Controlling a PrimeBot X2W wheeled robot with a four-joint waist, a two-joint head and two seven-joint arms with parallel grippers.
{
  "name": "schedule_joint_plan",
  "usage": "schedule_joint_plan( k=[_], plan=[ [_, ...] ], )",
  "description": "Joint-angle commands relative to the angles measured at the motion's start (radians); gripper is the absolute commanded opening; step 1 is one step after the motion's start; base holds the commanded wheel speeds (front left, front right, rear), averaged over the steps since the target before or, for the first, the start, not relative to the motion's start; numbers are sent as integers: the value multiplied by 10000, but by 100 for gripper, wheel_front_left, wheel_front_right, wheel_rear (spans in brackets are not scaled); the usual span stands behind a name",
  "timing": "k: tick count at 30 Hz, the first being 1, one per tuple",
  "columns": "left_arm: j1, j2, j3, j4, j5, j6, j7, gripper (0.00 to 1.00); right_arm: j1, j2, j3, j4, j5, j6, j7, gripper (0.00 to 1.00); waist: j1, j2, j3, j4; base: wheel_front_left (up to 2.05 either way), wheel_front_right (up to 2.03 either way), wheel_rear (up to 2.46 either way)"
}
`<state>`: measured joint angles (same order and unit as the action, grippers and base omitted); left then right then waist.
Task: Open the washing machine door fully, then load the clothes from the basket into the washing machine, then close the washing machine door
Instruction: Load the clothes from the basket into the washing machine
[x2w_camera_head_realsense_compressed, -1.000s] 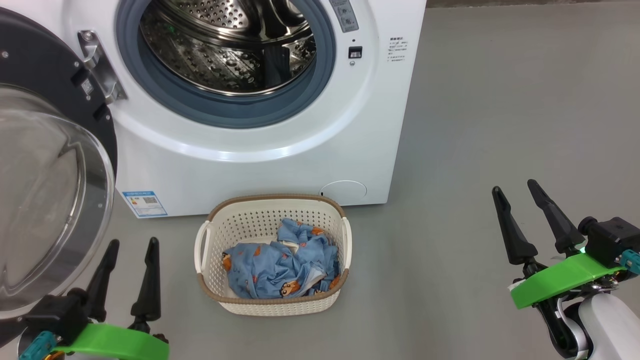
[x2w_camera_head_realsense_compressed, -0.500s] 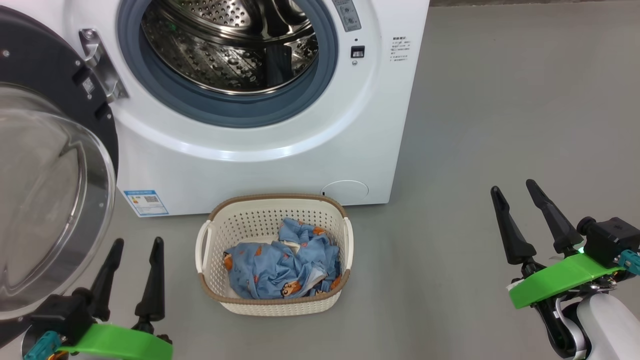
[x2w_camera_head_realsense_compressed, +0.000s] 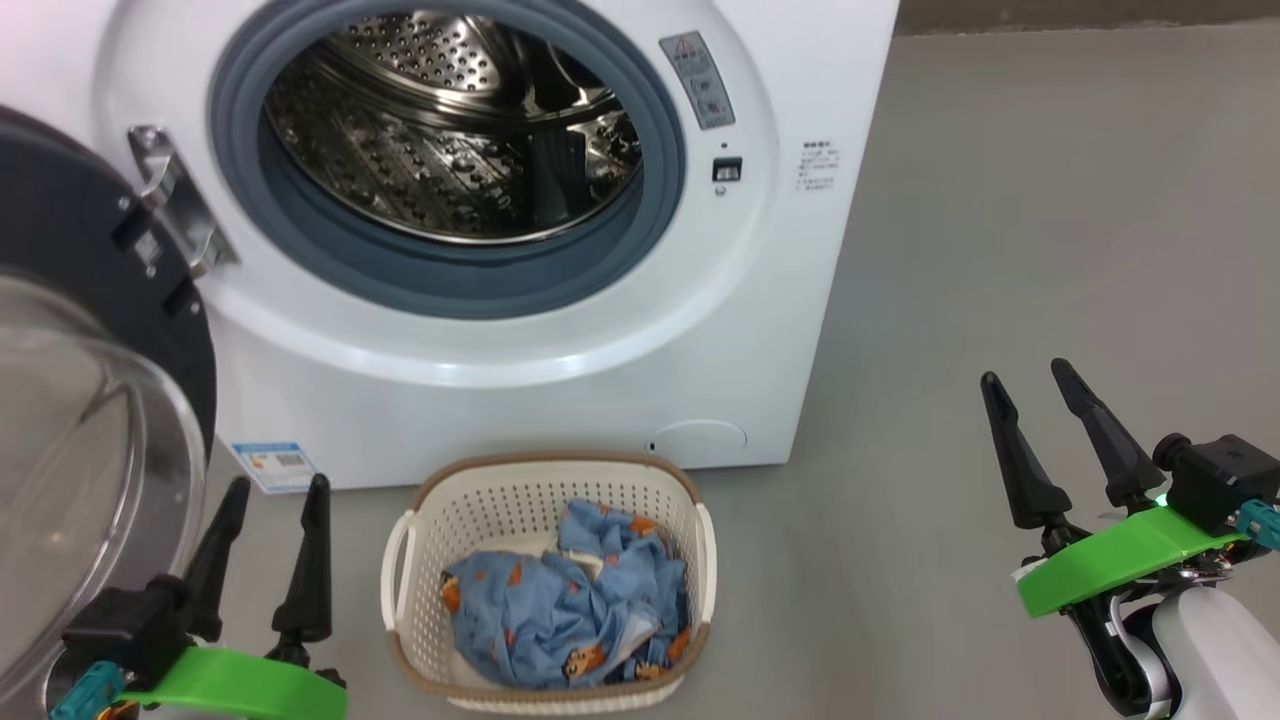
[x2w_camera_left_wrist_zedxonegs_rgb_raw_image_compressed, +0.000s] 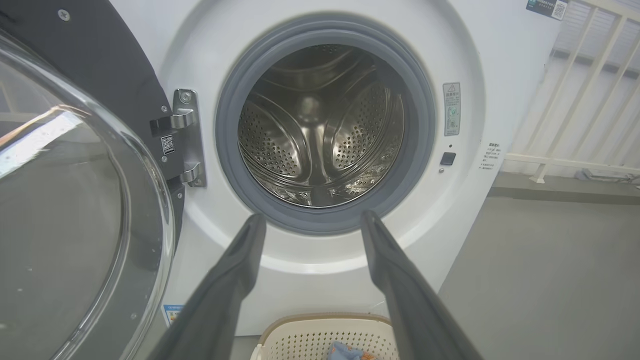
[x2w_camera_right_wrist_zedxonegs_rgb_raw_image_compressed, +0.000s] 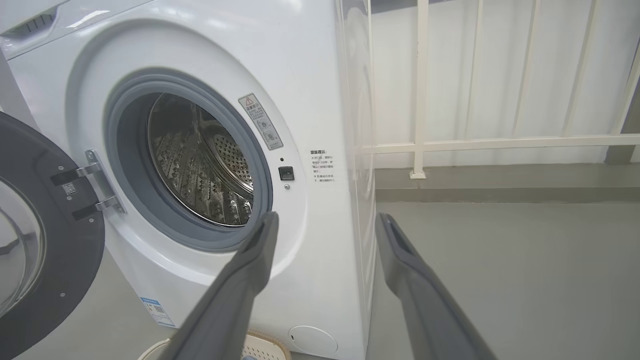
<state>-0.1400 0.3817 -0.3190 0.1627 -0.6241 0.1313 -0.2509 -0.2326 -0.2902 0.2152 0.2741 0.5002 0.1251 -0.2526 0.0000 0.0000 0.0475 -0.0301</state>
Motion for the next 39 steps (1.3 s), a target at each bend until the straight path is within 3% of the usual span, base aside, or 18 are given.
schedule_joint_plan(
  k=[1, 12, 39],
  plan=[
    [-463, 303, 378, -246, 45, -11, -73, 100, -187, -132, 104, -240, -12, 56, -92, 100, 0, 0, 11, 5, 209, -209, 0],
    [-482, 262, 345, -257, 67, 38, -81, 100, -214, -125, 83, -264, -27, 56, -92, 100, 0, 0, 89, 31, 118, -118, 0],
    [-521, 229, 283, -50, 46, 59, -92, 100, -247, -192, 242, -217, 6, 56, -92, 100, 0, 0, 10, 111, 2, -2, 0]
  ],
)
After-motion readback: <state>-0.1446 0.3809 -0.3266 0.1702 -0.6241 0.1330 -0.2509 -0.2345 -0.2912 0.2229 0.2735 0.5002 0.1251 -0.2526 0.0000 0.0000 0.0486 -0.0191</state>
